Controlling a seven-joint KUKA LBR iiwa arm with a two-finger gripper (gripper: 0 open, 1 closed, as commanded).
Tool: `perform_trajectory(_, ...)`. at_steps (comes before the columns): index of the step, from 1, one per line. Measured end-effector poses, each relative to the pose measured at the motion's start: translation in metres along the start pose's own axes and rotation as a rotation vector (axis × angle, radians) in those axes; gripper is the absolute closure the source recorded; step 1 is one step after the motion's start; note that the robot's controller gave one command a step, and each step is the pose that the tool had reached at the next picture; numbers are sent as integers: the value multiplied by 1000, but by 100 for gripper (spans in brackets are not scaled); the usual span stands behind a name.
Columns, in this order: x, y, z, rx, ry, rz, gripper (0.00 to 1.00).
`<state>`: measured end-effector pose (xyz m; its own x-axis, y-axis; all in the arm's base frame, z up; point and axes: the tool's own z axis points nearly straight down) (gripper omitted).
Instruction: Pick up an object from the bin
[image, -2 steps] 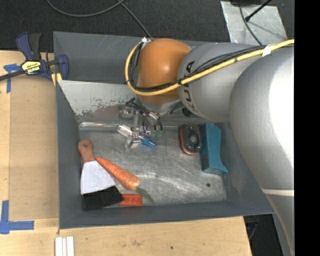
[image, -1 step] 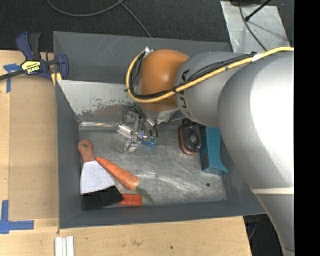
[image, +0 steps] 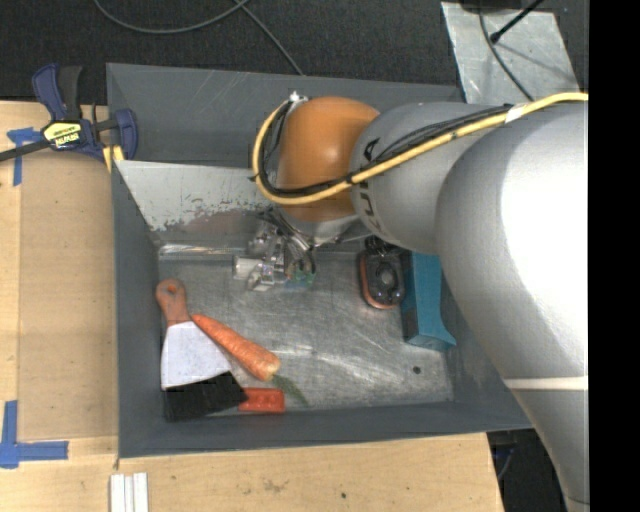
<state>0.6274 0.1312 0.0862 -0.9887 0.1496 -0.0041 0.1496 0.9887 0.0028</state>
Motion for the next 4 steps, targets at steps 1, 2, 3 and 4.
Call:
perform_trajectory(1,0,0,0,0,0,0,100)
perform_trajectory(2,0,0,0,0,0,0,100)
perform_trajectory(3,0,0,-1,0,0,0,100)
perform_trajectory(4,1,-1,-9,2,5,1,100)
